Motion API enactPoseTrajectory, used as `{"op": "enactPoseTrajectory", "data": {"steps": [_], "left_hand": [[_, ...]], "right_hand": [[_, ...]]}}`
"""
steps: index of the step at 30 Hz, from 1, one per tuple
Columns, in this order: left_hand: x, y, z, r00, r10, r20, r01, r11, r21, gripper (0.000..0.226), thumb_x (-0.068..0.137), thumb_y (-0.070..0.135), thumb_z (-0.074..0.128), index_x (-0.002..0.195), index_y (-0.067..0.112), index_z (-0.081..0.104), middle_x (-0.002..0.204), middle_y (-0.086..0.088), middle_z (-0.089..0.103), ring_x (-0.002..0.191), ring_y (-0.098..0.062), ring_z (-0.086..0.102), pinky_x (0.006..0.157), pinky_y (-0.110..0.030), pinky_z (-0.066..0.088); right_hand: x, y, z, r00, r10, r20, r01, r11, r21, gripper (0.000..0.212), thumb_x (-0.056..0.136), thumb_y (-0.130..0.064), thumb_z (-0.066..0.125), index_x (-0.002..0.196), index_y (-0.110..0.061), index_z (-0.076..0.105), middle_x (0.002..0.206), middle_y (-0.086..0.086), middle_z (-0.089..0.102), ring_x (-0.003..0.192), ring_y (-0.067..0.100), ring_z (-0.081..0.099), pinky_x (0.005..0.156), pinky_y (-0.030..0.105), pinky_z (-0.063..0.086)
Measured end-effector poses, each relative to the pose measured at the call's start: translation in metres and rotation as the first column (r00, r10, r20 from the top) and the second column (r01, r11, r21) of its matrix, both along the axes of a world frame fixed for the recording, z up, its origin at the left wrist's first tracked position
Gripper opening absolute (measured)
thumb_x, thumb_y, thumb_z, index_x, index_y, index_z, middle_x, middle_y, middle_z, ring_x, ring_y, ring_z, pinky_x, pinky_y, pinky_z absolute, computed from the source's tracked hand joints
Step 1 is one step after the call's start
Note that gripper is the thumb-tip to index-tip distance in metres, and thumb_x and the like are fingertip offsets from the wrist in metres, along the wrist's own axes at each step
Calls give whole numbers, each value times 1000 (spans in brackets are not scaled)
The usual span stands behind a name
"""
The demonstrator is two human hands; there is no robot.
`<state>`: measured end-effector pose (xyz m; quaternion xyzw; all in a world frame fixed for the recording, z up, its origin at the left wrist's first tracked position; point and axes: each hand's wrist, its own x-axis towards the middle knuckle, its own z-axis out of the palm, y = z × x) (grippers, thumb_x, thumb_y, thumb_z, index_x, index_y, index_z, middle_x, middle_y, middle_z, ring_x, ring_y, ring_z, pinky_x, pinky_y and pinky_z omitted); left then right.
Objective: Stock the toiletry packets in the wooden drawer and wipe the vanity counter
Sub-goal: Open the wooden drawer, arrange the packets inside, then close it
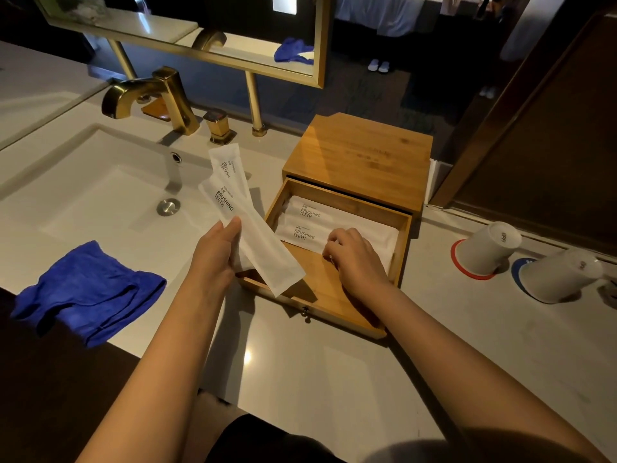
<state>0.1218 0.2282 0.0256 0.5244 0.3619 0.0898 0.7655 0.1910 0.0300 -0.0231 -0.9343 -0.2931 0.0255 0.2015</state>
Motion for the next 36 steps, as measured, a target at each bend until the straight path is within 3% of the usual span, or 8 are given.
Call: {"op": "enactPoseTrajectory", "data": {"steps": [10, 15, 19, 22, 26, 31, 34, 36], "left_hand": [[-2, -2, 4, 1000, 11, 12, -10, 1000, -22, 19, 93, 19, 52, 112, 22, 55, 98, 0, 65, 91, -17, 64, 82, -44, 54], [1, -10, 11, 999, -33, 25, 34, 999, -21, 16, 93, 20, 53, 108, 22, 57, 95, 0, 66, 88, -17, 65, 79, -42, 56], [3, -29, 14, 993, -110, 34, 111, 994, -8, 9, 92, 23, 54, 98, 26, 59, 94, -1, 67, 87, -19, 66, 76, -41, 57], [3, -40, 16, 988, -150, 39, 149, 988, 28, 27, 91, 26, 55, 117, 22, 56, 102, -2, 66, 92, -22, 66, 74, -41, 58], [0, -41, 19, 986, -160, 37, 157, 986, 61, 30, 91, 28, 54, 119, 17, 55, 105, -4, 65, 95, -23, 65, 78, -44, 57], [-4, -24, 19, 995, -92, -33, 97, 972, 215, 32, 92, 26, 53, 122, 13, 55, 108, -5, 63, 95, -20, 59, 81, -44, 54], [-9, -14, 14, 994, -63, -86, 83, 962, 261, 32, 92, 25, 52, 121, 13, 54, 110, -6, 59, 100, -24, 56, 83, -45, 52], [-12, -10, 9, 992, -38, -122, 67, 967, 245, 32, 92, 24, 53, 122, 11, 54, 111, -6, 58, 101, -25, 55, 82, -42, 51]], "right_hand": [[9, 12, -11, 967, -196, -161, 216, 970, 115, 27, 86, 6, 55, 97, -16, 66, 110, 2, 50, 105, 19, 45, 82, 21, 41], [9, 14, 14, 963, -177, -202, 214, 960, 183, 21, 94, -14, 49, 107, -12, 65, 116, 5, 55, 113, 18, 46, 83, 21, 34], [-11, 31, 50, 910, 2, -414, 195, 880, 433, 24, 93, -29, 52, 110, -16, 62, 100, -1, 61, 90, 11, 57, 70, 17, 44], [-19, 33, 59, 841, 46, -539, 201, 899, 390, 31, 88, -35, 59, 112, -16, 59, 96, -5, 60, 83, 10, 63, 61, 16, 51], [-14, 26, 66, 825, -8, -565, 282, 872, 399, 22, 88, -26, 62, 105, -13, 63, 99, 2, 63, 87, 17, 65, 60, 19, 54], [2, 9, 86, 864, -140, -484, 346, 863, 368, 21, 91, -13, 53, 106, -6, 65, 105, 18, 65, 93, 31, 61, 81, 47, 52], [10, -6, 94, 839, -167, -519, 364, 880, 304, 24, 93, -9, 48, 110, -5, 64, 106, 21, 62, 83, 22, 59, 67, 25, 52], [17, -12, 90, 853, -175, -491, 295, 939, 176, 24, 91, -12, 50, 111, -11, 65, 109, 14, 64, 91, 25, 59, 72, 29, 46]]}}
